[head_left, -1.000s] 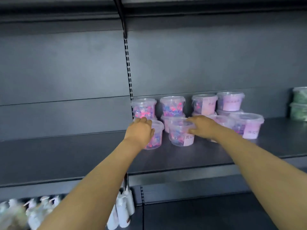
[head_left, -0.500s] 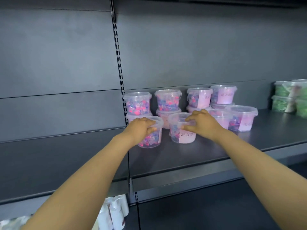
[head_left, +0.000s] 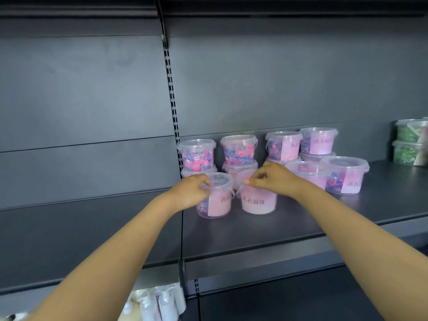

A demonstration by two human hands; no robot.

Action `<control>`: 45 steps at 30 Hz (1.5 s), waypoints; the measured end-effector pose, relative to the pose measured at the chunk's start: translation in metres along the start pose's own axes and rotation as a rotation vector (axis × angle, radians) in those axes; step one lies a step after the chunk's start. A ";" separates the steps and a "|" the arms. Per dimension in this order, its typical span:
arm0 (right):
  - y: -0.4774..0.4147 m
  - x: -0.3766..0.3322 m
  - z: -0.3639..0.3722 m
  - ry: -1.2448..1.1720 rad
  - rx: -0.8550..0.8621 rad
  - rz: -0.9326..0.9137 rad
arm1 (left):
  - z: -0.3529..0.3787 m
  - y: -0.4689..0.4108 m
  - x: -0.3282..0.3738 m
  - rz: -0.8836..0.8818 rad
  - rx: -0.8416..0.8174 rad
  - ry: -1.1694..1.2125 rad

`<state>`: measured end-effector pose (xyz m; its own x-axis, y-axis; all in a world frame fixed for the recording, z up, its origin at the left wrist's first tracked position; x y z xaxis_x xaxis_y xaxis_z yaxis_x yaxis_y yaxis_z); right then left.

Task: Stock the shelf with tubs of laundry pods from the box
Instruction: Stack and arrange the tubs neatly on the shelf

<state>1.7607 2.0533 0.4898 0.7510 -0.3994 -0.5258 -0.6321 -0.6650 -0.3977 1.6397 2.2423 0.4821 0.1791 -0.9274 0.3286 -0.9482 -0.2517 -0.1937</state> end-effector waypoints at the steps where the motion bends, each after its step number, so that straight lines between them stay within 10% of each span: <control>1: 0.000 0.003 -0.005 -0.051 -0.075 0.010 | 0.003 0.000 0.006 0.004 0.042 0.002; 10: -0.004 0.026 0.006 0.171 -0.017 -0.085 | 0.042 -0.014 0.013 0.031 0.402 -0.326; 23: -0.013 0.016 0.000 0.092 -0.212 -0.019 | 0.004 -0.002 -0.024 0.197 0.054 -0.075; 38: -0.015 0.018 0.020 0.004 0.045 -0.049 | 0.019 -0.019 -0.038 0.287 0.208 -0.065; 45: -0.034 0.012 0.002 -0.043 -0.095 0.004 | 0.008 -0.020 -0.037 0.335 0.265 -0.031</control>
<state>1.7910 2.0726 0.4952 0.7384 -0.3764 -0.5595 -0.6126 -0.7213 -0.3231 1.6536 2.2793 0.4667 -0.1162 -0.9768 0.1801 -0.8558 0.0064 -0.5172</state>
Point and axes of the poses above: each hand's wrist, its own y-axis away from the middle knuckle, its own z-axis out of the palm, x = y × z, the point moved 2 cm from there along -y, towards the middle knuckle, and after that the axes turned 7 degrees about -y, right-handed, at the moved point
